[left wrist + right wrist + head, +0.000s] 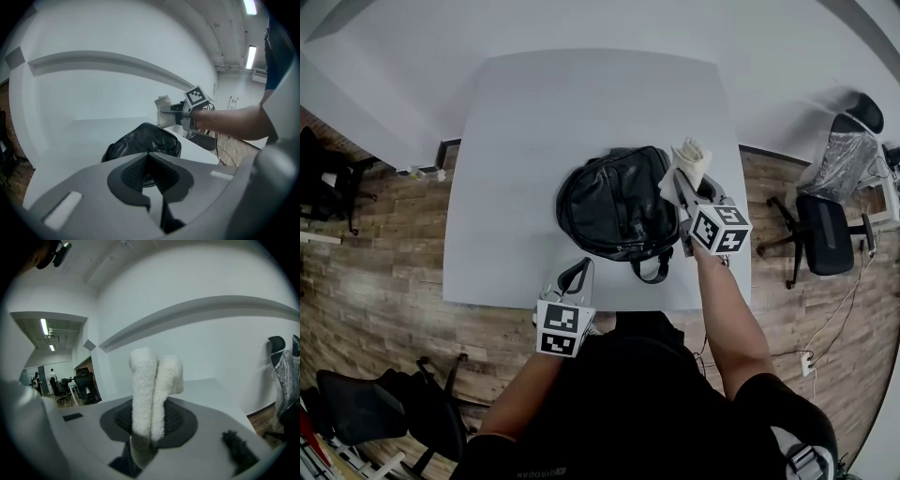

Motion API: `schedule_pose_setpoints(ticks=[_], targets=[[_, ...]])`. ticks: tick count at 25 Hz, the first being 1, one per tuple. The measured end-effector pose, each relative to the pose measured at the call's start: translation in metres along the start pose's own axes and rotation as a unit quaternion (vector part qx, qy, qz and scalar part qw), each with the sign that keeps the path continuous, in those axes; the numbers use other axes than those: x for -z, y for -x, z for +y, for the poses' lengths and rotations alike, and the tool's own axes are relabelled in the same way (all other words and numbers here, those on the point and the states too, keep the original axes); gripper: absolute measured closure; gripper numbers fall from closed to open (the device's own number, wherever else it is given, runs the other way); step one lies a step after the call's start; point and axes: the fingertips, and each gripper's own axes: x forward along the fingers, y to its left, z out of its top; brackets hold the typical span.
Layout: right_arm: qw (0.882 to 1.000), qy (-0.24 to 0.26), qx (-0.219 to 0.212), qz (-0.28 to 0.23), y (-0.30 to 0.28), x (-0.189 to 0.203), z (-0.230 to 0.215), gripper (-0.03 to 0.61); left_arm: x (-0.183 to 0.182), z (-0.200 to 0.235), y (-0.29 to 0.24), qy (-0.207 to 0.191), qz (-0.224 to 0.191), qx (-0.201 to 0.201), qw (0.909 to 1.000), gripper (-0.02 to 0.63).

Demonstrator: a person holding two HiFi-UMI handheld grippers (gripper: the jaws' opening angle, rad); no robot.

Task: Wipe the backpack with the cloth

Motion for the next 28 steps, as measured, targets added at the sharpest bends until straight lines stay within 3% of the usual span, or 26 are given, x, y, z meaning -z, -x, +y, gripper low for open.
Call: schedule_pose_setpoints(ticks=[7, 13, 20, 24, 28], targets=[[1.000, 0.009, 0.006, -0.008, 0.006, -0.009, 0.001, 0.485, -0.001, 0.001, 0.005, -0.003, -0.005, -0.001, 1.0000, 0.607], [1.000, 0.002, -0.017, -0.007, 0.005, -0.006, 0.024, 0.485, 0.002, 0.005, 0.010, 0.001, -0.007, -0.005, 1.0000, 0.607], [0.996, 0.001, -0.081, 0.036, -0.007, 0.033, 0.086, 0.485, 0.016, 0.010, 0.019, 0.016, 0.004, -0.012, 0.9998, 0.606], [0.990, -0.014, -0.122, 0.066, -0.016, 0.063, 0.128, 0.485, 0.020, 0.015, 0.028, 0.024, 0.000, -0.025, 0.9994, 0.606], [0.982, 0.001, -0.164, 0.094, -0.028, 0.087, 0.174, 0.485, 0.026, 0.020, 0.037, 0.031, 0.001, -0.038, 0.9988, 0.606]])
